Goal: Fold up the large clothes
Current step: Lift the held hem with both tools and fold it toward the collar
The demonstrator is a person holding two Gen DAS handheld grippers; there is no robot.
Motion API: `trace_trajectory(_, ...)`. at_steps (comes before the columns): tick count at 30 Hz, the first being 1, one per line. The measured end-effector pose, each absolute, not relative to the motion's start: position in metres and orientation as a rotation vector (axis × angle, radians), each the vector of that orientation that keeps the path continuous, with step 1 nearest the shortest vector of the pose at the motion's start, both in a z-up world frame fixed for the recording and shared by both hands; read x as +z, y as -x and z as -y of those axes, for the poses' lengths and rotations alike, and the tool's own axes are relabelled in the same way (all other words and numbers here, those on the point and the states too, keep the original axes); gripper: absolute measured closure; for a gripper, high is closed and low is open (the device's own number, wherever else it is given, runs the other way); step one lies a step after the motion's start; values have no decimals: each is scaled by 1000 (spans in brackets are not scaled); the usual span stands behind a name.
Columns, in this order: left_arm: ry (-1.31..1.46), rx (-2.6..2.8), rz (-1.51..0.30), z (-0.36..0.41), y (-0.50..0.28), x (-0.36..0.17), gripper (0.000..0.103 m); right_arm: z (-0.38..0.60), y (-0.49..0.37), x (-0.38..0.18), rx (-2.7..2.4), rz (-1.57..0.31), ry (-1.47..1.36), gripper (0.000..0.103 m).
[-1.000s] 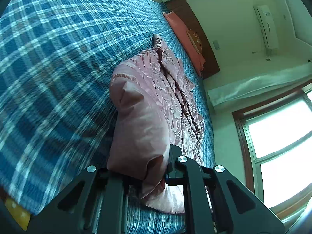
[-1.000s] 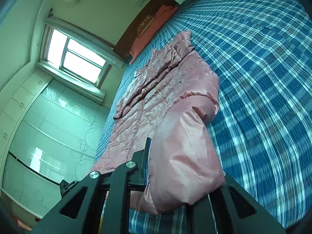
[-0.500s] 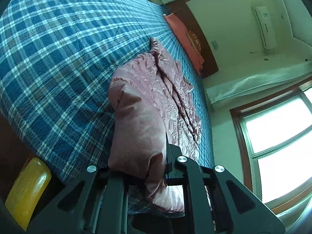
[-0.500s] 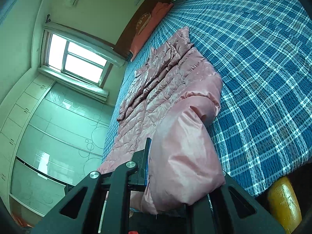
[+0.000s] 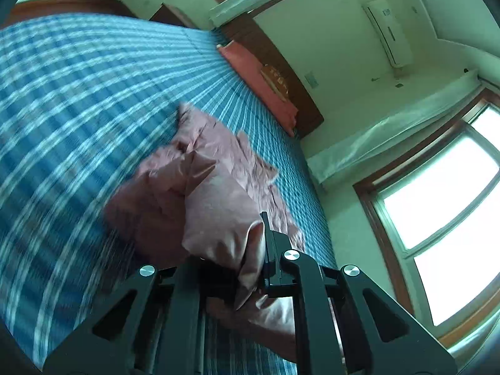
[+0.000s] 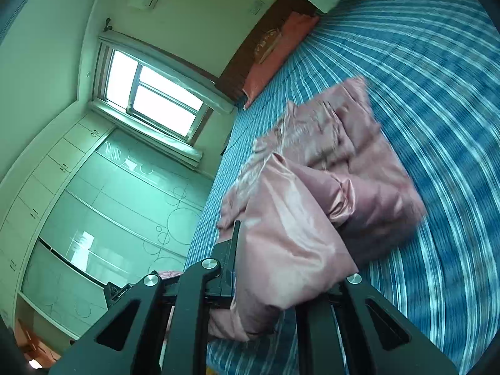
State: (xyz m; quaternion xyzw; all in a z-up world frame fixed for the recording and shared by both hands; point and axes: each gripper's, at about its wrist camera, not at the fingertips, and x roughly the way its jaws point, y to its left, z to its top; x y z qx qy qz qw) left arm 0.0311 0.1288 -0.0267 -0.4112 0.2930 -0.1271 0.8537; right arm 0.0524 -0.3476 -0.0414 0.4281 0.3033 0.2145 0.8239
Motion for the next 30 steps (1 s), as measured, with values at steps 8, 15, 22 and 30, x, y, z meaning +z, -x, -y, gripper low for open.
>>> trace_trajectory(8,821,-207,-636,-120,-148,-31,92,359,-156,-43,436,-639,-978,91)
trace_trajectory(15,733,-107,-693,-108,-266,-47,92,365,-252,-58,333,-686,-969,91)
trace_trajectory(22,654,-50,-754,-100,-349,-79,92,369,-327,-89,254,-766,-941,91)
trace_trajectory(30,515,-33,-790,-81,-396,-96,89,364,-362,-108,201,-793,-877,89)
